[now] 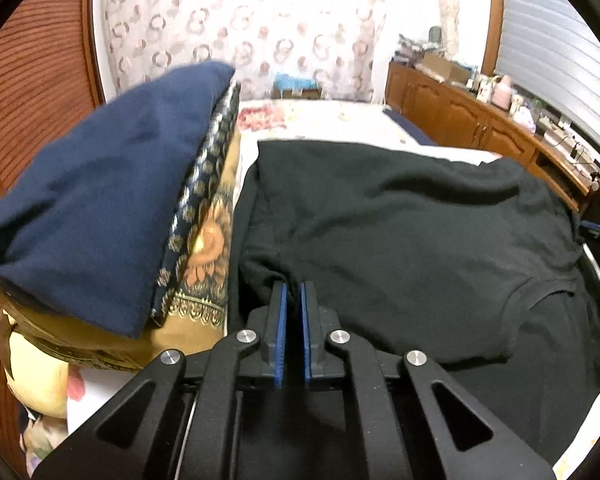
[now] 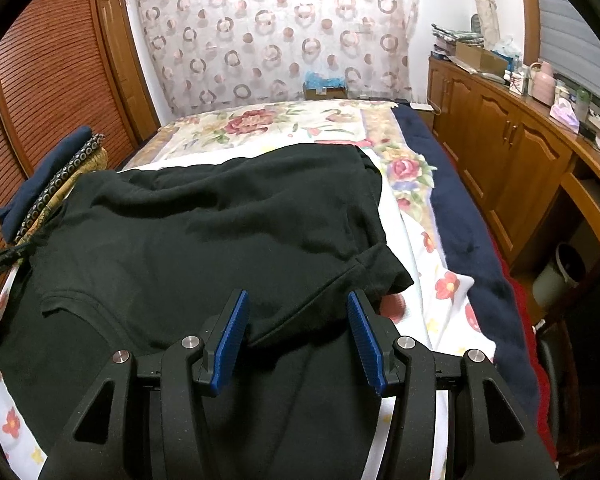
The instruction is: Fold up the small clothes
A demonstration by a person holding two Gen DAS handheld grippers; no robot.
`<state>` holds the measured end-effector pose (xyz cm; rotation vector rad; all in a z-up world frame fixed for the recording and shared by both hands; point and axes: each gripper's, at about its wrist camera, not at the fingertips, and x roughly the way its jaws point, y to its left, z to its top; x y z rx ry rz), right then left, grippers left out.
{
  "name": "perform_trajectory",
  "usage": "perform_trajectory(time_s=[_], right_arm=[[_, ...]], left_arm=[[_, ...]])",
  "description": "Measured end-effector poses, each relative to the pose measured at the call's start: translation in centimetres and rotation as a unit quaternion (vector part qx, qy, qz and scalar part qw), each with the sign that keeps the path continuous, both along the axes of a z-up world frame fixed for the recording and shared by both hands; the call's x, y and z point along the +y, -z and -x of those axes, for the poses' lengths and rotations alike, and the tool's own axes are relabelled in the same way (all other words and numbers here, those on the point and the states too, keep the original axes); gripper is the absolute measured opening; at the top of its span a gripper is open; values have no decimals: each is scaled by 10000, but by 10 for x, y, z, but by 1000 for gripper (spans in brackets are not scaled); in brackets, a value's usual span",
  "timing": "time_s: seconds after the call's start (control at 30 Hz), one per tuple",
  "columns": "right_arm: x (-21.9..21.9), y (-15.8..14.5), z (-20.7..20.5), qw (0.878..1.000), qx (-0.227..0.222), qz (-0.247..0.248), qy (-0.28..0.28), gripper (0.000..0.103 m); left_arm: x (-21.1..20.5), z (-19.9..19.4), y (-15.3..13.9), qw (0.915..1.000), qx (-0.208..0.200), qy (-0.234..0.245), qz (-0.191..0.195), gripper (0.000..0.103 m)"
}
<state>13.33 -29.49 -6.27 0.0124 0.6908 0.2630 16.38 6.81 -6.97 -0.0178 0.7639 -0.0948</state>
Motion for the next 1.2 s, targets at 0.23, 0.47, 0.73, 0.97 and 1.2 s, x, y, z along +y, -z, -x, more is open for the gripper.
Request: perform_trajectory(time_s=[0.23, 0.47, 0.73, 0.97, 1.2], right_arm=[[-4, -1, -7, 9993, 85, -346, -68, 53], [-3, 7, -11, 9995, 240, -75, 182, 53], [1, 10, -18, 9988, 408, 75, 254, 40], [-3, -9, 1, 9995, -273, -103, 107, 4], [0, -64, 49, 9934, -1147, -81, 28, 3]], left_arm=[[-9, 8, -24, 9993, -359, 138, -26, 7], [-9, 13, -35, 9985, -528, 136, 56, 7], [-10, 14, -31, 9985, -539, 119, 60, 7], [-6, 23, -42, 9971, -733, 83, 180, 7], [3, 43, -72, 9928, -1141, 69, 358, 7]])
